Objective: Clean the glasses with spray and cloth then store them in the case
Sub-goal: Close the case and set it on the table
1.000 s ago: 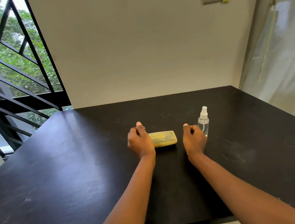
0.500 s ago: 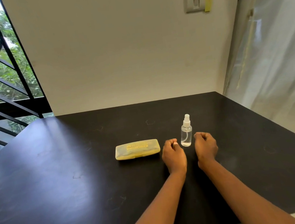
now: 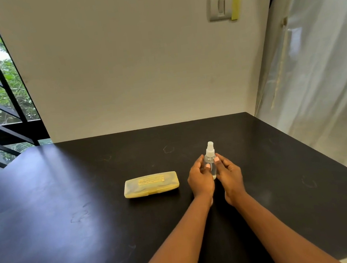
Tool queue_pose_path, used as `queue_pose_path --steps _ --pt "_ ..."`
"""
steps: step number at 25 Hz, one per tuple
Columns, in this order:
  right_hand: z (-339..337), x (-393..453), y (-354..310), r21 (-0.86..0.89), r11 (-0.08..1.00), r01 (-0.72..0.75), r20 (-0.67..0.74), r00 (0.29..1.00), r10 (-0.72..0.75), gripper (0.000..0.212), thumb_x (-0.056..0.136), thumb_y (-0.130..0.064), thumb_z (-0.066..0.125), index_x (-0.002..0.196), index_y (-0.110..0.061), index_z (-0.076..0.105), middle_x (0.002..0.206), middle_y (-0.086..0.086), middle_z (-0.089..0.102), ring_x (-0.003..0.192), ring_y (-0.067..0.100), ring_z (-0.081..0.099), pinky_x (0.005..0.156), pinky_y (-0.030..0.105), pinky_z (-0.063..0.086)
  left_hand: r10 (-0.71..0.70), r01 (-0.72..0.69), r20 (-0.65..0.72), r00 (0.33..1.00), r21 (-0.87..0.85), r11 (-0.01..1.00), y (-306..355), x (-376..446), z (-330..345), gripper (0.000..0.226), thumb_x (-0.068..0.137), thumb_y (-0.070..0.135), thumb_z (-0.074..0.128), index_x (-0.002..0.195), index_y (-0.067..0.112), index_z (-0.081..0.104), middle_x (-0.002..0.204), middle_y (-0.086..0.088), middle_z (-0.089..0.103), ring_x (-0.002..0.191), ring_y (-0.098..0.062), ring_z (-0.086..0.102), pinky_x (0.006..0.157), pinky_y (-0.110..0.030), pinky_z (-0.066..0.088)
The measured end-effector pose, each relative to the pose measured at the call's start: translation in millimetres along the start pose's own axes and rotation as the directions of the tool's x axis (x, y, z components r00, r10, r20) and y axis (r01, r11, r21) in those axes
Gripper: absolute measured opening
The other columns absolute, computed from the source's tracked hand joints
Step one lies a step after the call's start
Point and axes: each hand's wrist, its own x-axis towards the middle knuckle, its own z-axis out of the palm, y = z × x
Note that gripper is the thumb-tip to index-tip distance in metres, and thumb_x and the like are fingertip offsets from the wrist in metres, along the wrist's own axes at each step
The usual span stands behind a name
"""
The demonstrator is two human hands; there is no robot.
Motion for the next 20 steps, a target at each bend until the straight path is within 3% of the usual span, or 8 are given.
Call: queue_pose_path --steps 4,9,20 --pt "5.2 -4.1 -5.1 -0.011 0.999 0.034 0.033 0.999 -0.034 0.027 0.091 -0.027 0.056 0.116 -0.024 0.064 0.112 -0.003 0.068 0.107 0.014 0.061 0.095 0.045 0.049 0.098 -0.085 -0.081 0.992 0.152 0.985 0.6 0.4 -3.6 0.033 0.091 0.012 0.053 0.123 0.014 0.055 0.120 -0.006 0.060 0.112 -0.017 0.055 0.097 -0.034 0.047" --pt "21.6 -9.2 -12.2 -0.007 0.999 0.051 0.100 0.994 -0.050 0.024 0.092 -0.024 0.055 0.114 -0.024 0.064 0.112 -0.002 0.068 0.106 0.016 0.061 0.094 0.047 0.050 0.146 -0.101 -0.173 0.974 0.248 0.964 10.0 0.4 -19.9 0.032 0.092 0.013 0.052 0.123 0.010 0.056 0.120 -0.010 0.055 0.112 -0.020 0.052 0.095 -0.029 0.042" --pt "45.4 -19.3 -5.7 -0.011 1.000 -0.003 0.197 0.980 0.005 0.024 0.093 -0.021 0.054 0.113 -0.022 0.065 0.111 -0.001 0.068 0.104 0.014 0.063 0.093 0.042 0.051 0.095 -0.022 -0.270 0.958 0.262 0.965 16.6 -8.2 -43.4 0.021 0.092 0.010 0.050 0.113 0.008 0.056 0.117 -0.009 0.053 0.094 -0.009 0.046 0.080 -0.018 0.036"
